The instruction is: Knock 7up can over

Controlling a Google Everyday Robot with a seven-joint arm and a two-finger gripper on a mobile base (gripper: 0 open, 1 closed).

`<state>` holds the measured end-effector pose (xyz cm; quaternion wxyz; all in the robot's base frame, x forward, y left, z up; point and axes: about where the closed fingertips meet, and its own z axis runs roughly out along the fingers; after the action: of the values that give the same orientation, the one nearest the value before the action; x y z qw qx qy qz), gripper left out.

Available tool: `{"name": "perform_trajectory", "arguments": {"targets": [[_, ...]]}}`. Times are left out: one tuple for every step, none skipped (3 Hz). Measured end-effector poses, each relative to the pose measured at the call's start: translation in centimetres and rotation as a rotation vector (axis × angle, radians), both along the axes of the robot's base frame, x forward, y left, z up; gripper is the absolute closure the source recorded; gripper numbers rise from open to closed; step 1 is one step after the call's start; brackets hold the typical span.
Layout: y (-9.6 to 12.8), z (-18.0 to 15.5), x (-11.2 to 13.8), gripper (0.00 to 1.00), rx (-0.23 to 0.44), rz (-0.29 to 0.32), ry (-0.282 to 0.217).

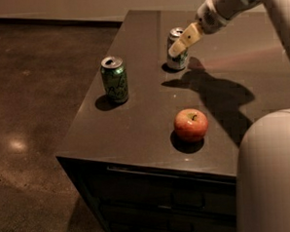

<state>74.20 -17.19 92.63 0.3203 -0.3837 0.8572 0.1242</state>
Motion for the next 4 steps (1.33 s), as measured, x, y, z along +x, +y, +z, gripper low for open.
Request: {"name": "perform_trajectory", "arguments": {"targets": [[0.9,-0.8,1.1,0.00,-0.006,0.006,0.000],[1.7,-1.5,1.5,0.17,-0.004,0.022,0.013],[2.7,-1.3,1.3,0.40,0.011,0.052,0.022],[3.9,-0.2,0.7,0.63,0.022,0.094,0.015]]}}
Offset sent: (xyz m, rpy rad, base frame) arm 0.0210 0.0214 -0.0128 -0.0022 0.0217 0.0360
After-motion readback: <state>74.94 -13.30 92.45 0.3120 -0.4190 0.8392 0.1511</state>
